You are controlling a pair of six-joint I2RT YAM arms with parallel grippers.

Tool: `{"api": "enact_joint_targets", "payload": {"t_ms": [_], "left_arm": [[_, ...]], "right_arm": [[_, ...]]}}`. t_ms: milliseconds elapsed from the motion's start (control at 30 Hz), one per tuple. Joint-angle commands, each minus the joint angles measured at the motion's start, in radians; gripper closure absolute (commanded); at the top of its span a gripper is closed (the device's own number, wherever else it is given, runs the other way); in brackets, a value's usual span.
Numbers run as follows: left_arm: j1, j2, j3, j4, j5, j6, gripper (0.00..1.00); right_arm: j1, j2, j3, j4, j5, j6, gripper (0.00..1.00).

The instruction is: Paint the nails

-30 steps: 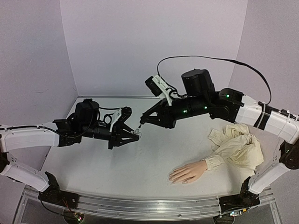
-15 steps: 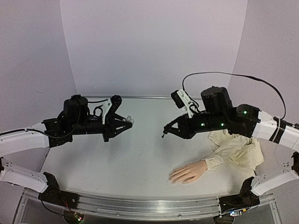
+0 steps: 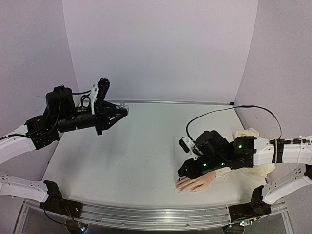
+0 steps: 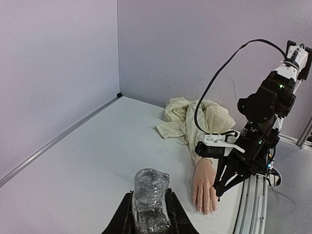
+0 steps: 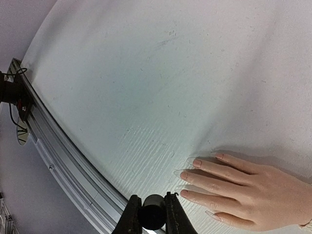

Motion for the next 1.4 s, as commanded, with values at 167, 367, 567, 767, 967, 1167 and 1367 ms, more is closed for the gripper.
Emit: {"api": "enact_joint_targets", "payload": {"t_ms": [167,367,567,767,967,1167,1367], "left_arm": [[0.003,-0.031,0.017,-0.046,-0.05,0.063,1.0],[0.003,-0.056,-0.005,-0.046,-0.067,0.075,1.0],[0.003,-0.062,-0.003,-0.049,-0.065,0.078,1.0],[0.002,-0.068,-0.005,-0.052,-0.067,0.081,1.0],[0.003,-0.067,-0.002,-0.054,-0.064,0.081,1.0],[0.003,-0.07,-0.003,-0.057,-0.067,0.083,1.0],[0.003,-0.066,-0.001,-0.058,-0.064,0.084,1.0]], "right_arm": [[0.136,0.12,0.014,-0.039,0.172,0.106,1.0],[0.204,0.187,0.059,-0.073,0.263,0.147,1.0],[0.225,0.234,0.097,-0.135,0.334,0.201,1.0],[0.23,0.254,0.102,-0.14,0.351,0.225,1.0],[0.232,0.274,0.114,-0.147,0.382,0.238,1.0],[0.232,0.293,0.119,-0.166,0.398,0.256,1.0],[0.232,0.31,0.13,-0.175,0.411,0.255,1.0]]}}
